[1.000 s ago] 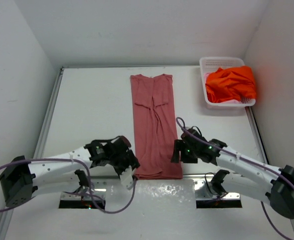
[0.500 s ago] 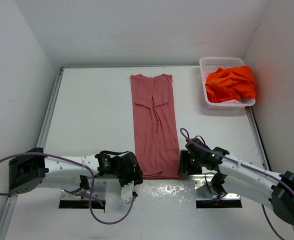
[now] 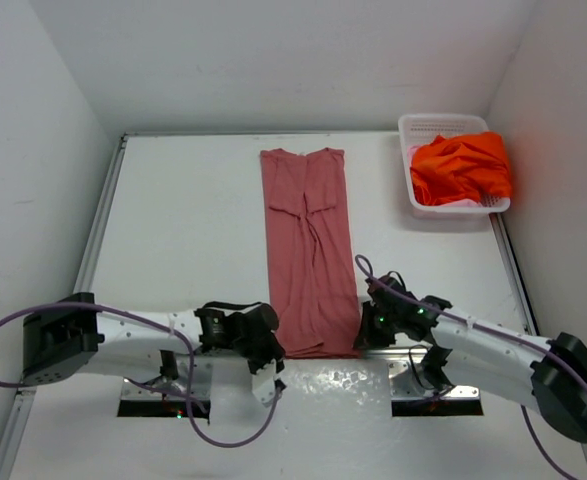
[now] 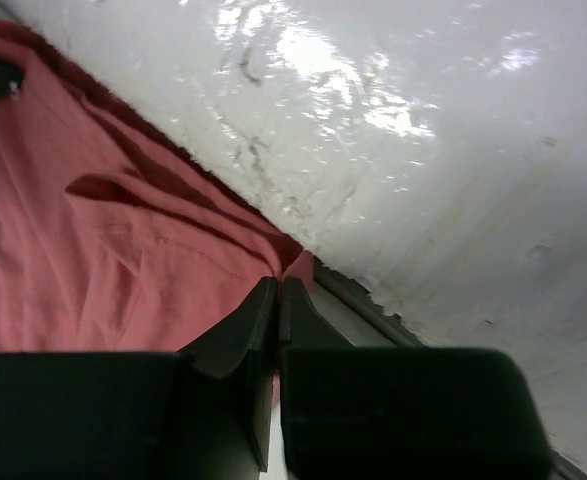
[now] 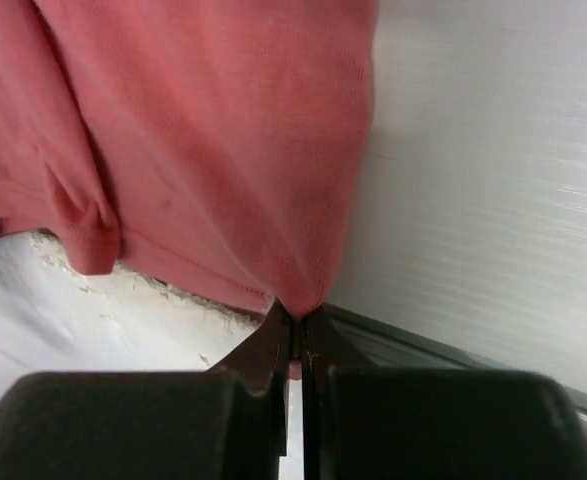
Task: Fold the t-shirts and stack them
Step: Grab the bottom of the folded rectangular tshirt with both arms, then fold the folded rectangular tshirt in 1/3 of the way
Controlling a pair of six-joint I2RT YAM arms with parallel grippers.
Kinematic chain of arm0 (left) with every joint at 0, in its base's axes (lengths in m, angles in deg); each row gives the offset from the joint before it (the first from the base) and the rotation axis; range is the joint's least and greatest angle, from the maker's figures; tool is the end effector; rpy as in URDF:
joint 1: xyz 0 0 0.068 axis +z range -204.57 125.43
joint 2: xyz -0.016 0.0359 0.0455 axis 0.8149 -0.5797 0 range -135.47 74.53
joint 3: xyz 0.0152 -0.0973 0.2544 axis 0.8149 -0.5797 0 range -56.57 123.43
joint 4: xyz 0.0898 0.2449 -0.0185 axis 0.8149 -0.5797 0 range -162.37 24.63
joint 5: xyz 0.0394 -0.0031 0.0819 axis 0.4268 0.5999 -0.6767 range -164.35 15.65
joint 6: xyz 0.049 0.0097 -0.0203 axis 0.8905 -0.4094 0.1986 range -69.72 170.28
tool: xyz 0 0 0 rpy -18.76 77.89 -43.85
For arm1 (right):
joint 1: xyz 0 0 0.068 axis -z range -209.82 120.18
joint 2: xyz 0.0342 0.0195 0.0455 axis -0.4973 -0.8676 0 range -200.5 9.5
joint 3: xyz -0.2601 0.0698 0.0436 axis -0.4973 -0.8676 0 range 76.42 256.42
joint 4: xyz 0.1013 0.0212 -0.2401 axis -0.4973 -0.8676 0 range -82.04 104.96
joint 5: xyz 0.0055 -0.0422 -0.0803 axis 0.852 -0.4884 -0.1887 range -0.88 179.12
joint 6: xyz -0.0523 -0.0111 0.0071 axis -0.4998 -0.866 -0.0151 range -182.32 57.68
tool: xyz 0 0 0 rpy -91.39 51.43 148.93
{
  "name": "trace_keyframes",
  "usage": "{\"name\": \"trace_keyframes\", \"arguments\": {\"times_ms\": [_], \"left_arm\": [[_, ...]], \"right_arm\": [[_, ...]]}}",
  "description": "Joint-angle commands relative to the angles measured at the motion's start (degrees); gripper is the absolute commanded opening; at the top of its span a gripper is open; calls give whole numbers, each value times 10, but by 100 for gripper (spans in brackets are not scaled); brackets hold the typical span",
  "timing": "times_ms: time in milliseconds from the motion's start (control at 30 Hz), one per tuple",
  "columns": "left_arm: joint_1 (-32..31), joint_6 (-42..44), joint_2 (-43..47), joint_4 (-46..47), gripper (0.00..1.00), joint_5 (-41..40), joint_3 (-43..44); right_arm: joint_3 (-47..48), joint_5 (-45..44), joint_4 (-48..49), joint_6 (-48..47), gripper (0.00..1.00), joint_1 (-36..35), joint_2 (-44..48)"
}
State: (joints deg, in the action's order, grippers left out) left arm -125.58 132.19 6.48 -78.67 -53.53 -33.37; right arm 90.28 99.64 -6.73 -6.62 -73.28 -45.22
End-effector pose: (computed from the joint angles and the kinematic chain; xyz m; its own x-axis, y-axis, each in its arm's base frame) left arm 0.0511 -0.1875 0.1368 0.8965 0.2386 -0.3732 0.4067 -0.7774 0.4799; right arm 0.0988 0.1027 0.1174 -0.9721 0.1977 -0.1260 0.1165 0.8737 0.4723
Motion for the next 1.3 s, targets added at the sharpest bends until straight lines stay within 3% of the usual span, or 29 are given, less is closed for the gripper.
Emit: {"name": "trace_keyframes", "arguments": {"times_ms": [0, 100, 133, 300, 400, 567, 700, 967, 1267], "left_arm": [[-1, -69, 5, 38, 0, -1, 39], [57, -98, 18, -30, 0, 27, 104], [101, -117, 19, -63, 0, 39, 124], [188, -152, -1, -132, 0, 75, 245], [261, -210, -24, -114, 0, 85, 281], [350, -257, -79, -49, 0, 107, 322], [413, -267, -135, -32, 0, 111, 371], [456, -284, -273, -13, 0, 101, 489], [496, -259, -354, -13, 0, 87, 533]], "right_arm": [[58, -35, -7, -16, 0, 1, 16], [136, -70, -61, -49, 0, 9, 9], [156, -71, -66, -57, 0, 21, 0], [286, -67, -76, -136, 0, 87, -82], [366, -60, -69, -175, 0, 150, -140], [498, -35, -75, -221, 0, 192, -258], [552, -24, -58, -236, 0, 225, -329], [643, -2, -48, -245, 0, 256, -447], [722, 25, -42, -243, 0, 280, -547]]}}
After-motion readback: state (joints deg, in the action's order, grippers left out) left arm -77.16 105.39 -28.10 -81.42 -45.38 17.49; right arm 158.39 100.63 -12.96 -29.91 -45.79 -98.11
